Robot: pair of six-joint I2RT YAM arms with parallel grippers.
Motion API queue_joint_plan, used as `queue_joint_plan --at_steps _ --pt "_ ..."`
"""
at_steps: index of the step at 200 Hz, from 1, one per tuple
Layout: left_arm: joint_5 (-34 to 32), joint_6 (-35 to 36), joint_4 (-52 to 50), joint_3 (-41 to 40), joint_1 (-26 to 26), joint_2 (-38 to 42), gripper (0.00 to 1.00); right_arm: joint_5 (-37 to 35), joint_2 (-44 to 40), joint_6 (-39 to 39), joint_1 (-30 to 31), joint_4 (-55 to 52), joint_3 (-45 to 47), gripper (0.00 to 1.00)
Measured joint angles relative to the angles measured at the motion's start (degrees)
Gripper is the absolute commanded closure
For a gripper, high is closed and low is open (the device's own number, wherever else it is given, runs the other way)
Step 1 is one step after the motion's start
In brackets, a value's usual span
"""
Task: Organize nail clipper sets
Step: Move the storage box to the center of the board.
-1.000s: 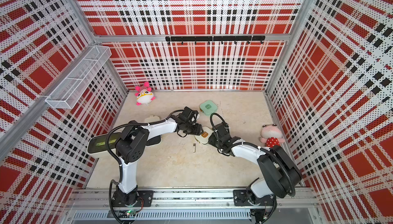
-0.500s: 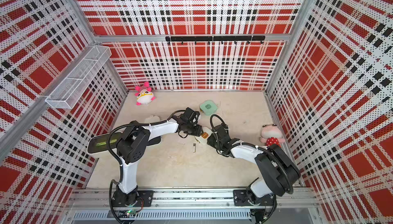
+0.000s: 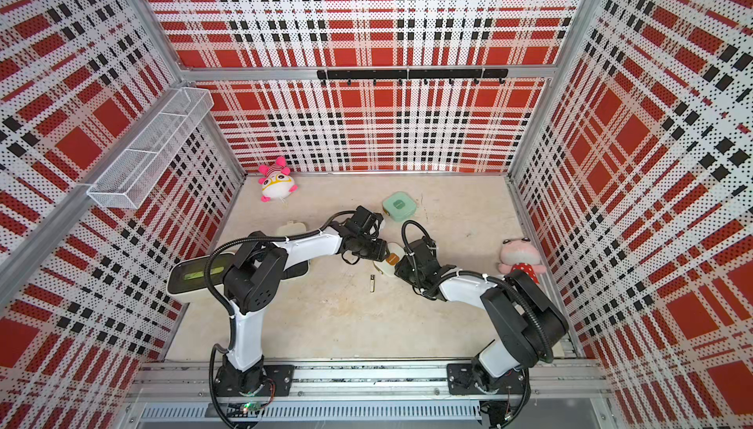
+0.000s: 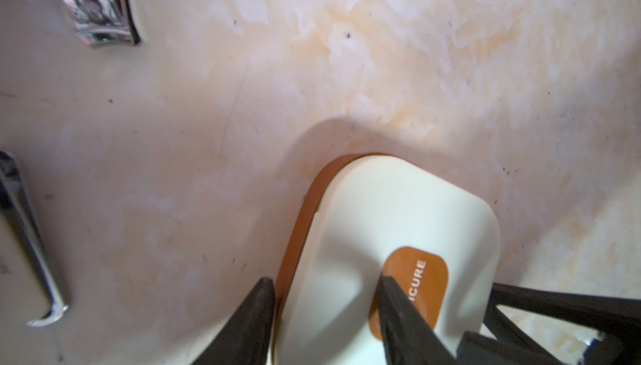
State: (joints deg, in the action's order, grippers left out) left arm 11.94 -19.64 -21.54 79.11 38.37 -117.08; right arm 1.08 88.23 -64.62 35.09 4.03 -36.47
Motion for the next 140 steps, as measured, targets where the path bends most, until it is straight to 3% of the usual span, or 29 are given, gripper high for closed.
queue_joint_plan --at_steps 140 --pt "2.3 -0.1 1.0 -0.7 -0.2 0.0 0.5 0.9 0.9 -3.5 0.0 5.5 1.9 0.53"
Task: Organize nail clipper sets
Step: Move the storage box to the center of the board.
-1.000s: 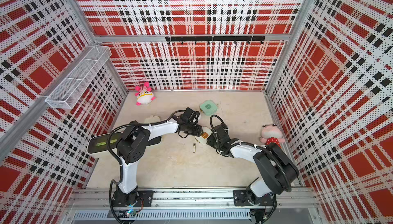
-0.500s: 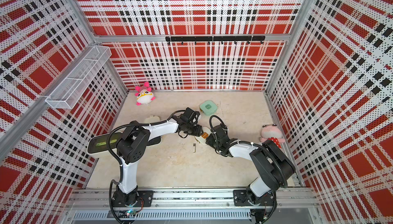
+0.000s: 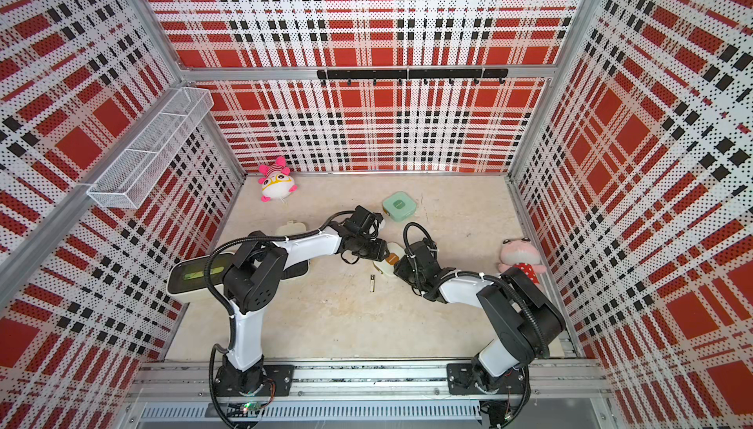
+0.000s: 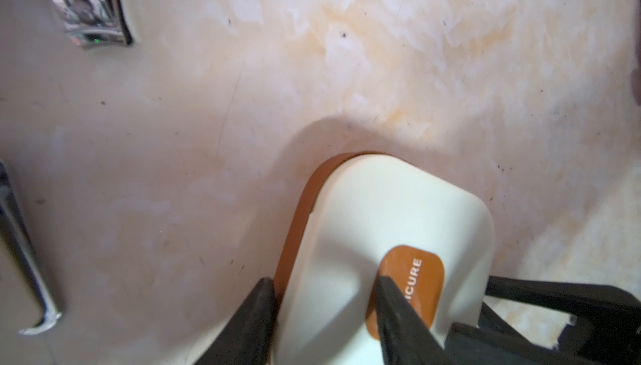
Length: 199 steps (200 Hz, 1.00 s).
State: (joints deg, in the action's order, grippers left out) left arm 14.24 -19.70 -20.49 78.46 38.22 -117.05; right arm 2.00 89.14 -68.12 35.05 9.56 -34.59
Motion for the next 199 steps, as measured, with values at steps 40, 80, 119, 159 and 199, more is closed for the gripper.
queue_joint_plan --at_steps 40,80,119,159,199 --pt "0.1 -0.3 0.9 -0.6 0.0 0.1 0.5 0.2 0.1 -0.6 -0.1 0.2 0.0 0.52" --pt "0.2 -0.8 1.2 -0.7 0.0 0.2 0.45 0.1 0.0 -0.3 -0.1 0.2 0.0 0.47" --pt "1.0 -1.1 1.0 -0.7 -0.6 0.2 0.41 0.1 -2.2 1.2 0.0 -0.8 1.2 0.38" --pt "1.4 -1.1 0.0 -0.2 -2.3 0.2 0.4 -1.8 -6.9 4.2 0.0 -6.1 1.7 0.34" --pt "0.8 -2.5 -0.3 -0.7 -5.5 1.8 0.38 -5.4 -7.6 11.1 1.6 -16.7 -3.2 0.32"
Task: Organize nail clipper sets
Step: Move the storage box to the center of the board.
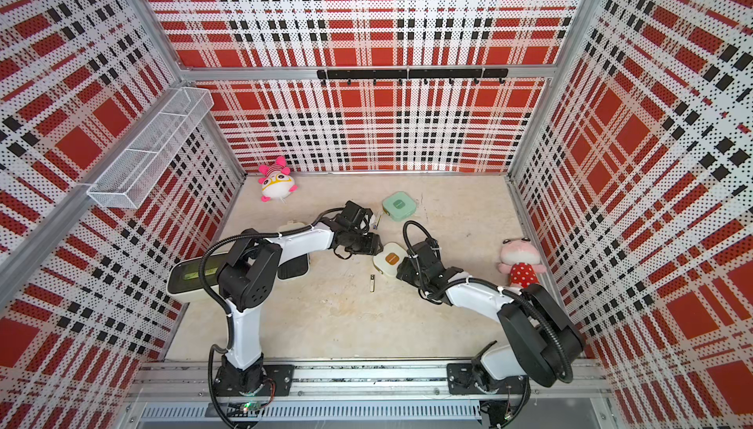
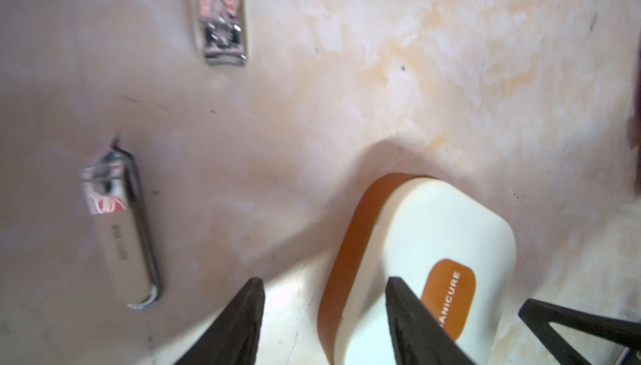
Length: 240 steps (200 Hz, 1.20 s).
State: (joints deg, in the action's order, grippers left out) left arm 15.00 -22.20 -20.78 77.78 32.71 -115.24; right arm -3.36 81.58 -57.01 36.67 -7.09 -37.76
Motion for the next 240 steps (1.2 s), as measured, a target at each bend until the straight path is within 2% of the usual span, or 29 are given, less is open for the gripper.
queue_joint_plan --at_steps 45,69,99,174,240 --pt "2.9 -4.5 6.7 -8.2 -6.2 10.2 0.38 -8.7 7.6 9.6 6.9 -12.7 -16.2 0.26" --pt "5.4 -7.5 11.5 -12.9 -10.3 14.7 0.38 -11.1 12.2 13.2 8.7 -16.2 -21.7 0.25" --pt "7.2 -9.6 14.2 -16.3 -14.0 16.6 0.38 -12.7 18.2 16.4 9.5 -19.6 -26.6 0.23" --pt "8.8 -10.2 15.3 -19.6 -15.4 17.7 0.38 -15.8 23.3 18.7 10.1 -22.4 -29.7 0.18" --pt "6.4 -9.9 14.6 -21.6 -15.4 21.4 0.41 -17.1 22.6 17.3 8.3 -19.2 -26.9 0.2"
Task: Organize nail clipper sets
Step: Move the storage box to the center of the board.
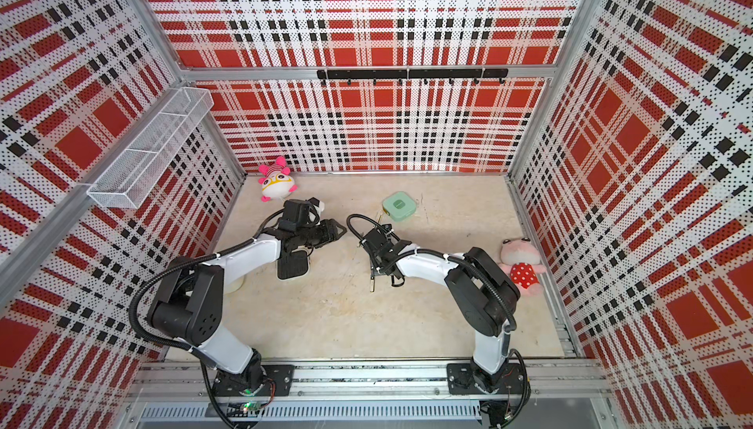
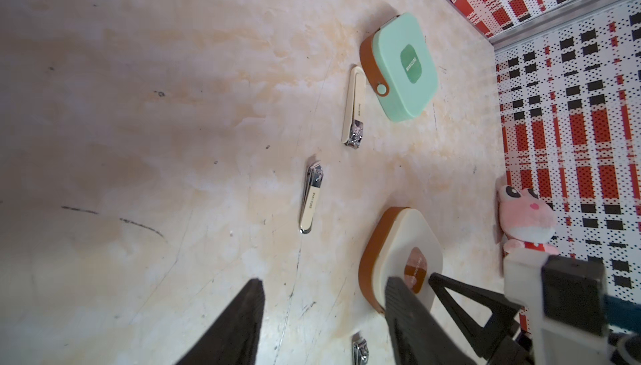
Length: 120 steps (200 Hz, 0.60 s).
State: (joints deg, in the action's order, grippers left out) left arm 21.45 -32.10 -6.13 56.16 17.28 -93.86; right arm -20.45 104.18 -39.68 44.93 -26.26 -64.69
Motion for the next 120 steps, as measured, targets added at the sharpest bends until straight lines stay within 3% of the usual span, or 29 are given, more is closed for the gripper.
queue_joint_plan --at_steps 120 --pt "-18.2 -0.6 -3.6 -9.9 0.4 10.0 0.41 2.9 -10.4 2.1 -21.0 5.8 12.4 0.22"
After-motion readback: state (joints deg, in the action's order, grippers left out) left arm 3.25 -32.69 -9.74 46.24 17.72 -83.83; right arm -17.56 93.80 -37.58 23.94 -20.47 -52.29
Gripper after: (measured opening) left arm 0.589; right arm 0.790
